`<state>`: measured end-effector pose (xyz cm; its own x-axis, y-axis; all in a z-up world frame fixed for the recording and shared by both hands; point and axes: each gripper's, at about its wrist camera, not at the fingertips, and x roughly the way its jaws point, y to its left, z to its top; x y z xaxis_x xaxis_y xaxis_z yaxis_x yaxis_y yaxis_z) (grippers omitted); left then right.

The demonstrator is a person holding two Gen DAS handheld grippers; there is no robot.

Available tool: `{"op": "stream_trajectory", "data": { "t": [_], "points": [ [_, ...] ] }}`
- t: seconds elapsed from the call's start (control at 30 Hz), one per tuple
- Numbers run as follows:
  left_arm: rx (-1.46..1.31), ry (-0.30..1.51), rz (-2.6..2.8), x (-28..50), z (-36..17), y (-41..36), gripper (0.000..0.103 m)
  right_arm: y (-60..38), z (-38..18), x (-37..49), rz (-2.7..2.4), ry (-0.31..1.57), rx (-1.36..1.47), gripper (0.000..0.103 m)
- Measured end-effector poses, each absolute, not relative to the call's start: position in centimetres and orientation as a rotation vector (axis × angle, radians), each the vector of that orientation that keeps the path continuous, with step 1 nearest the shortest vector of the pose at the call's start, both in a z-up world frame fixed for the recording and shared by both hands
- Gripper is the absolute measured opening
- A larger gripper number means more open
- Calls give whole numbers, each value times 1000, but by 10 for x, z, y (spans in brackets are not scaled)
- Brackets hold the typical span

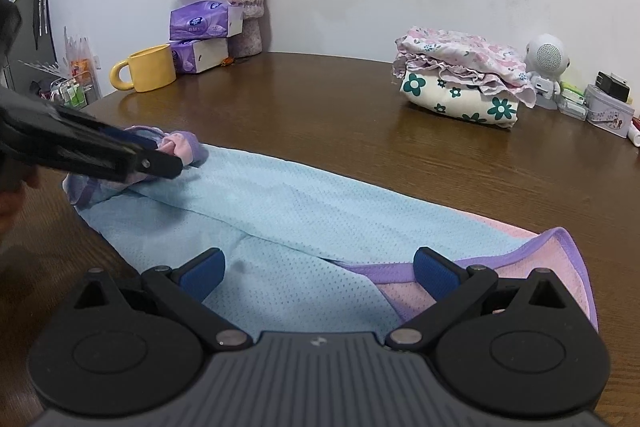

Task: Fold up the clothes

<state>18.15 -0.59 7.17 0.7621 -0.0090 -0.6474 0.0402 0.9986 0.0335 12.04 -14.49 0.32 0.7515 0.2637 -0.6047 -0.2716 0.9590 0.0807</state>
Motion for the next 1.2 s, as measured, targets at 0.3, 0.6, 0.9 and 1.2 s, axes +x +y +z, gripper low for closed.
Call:
{"op": "stream_trajectory", "data": {
  "t": [0.3, 0.6, 0.9, 1.2],
  "points": [
    [-64, 663, -24, 151, 106, 59, 60, -144, 3, 120, 293, 658, -12, 102],
    [-140, 726, -63, 144, 78, 97, 49, -143, 3, 120, 294, 658, -12, 102],
    [-151, 714, -314, 154, 78, 55, 36, -143, 3, 120, 295, 658, -12, 102],
    [-10, 752, -420, 165, 63, 3, 9, -142, 4, 119, 296, 658, -12, 102]
  ]
}}
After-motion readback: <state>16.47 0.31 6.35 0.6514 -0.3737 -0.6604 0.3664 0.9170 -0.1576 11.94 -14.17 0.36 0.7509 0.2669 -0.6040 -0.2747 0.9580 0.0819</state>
